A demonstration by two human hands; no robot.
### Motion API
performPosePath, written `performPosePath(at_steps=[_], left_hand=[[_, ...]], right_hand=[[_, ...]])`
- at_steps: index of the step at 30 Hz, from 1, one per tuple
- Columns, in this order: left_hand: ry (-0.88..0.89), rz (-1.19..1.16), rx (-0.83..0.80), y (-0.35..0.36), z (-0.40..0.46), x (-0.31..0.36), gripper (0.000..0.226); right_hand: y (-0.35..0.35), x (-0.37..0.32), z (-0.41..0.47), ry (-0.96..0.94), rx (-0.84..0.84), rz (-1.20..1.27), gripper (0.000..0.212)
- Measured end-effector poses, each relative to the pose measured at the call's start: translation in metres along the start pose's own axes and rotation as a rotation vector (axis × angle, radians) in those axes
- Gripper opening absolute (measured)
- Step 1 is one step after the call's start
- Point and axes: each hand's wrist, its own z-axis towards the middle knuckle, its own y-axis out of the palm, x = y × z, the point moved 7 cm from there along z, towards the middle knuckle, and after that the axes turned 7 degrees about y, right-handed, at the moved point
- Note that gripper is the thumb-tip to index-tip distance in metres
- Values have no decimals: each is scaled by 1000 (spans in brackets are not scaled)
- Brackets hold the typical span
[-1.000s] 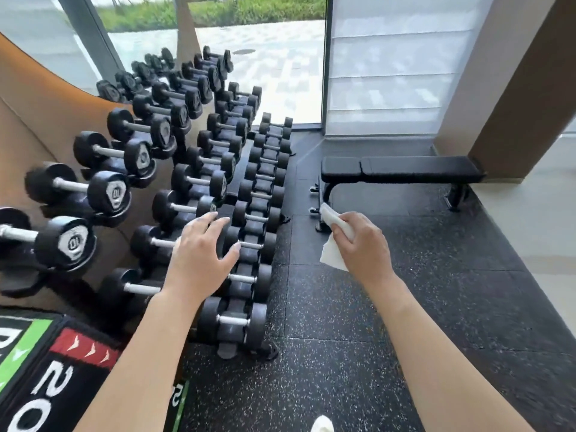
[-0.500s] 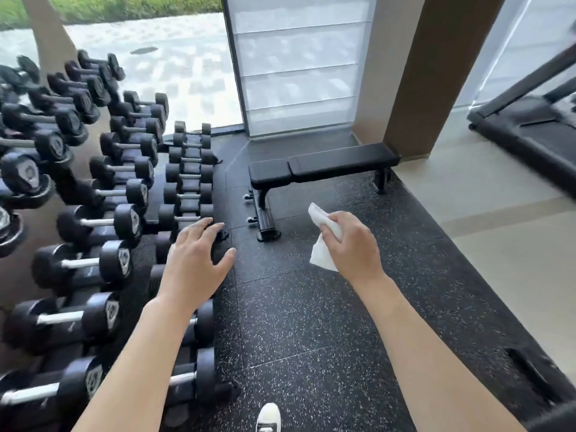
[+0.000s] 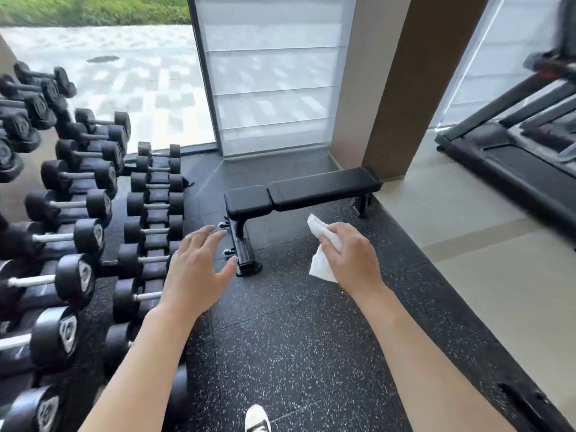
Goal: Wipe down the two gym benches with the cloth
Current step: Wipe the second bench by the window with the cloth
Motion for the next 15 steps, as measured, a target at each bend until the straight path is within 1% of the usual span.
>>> performPosePath(at_steps=[7, 15], left_hand=[[-44, -8, 7, -8, 90, -77, 63], [-96, -37, 22, -10, 148, -129, 62]], right_hand=[[68, -46, 97, -46, -39, -39, 18], [118, -78, 166, -70, -78, -43, 14]])
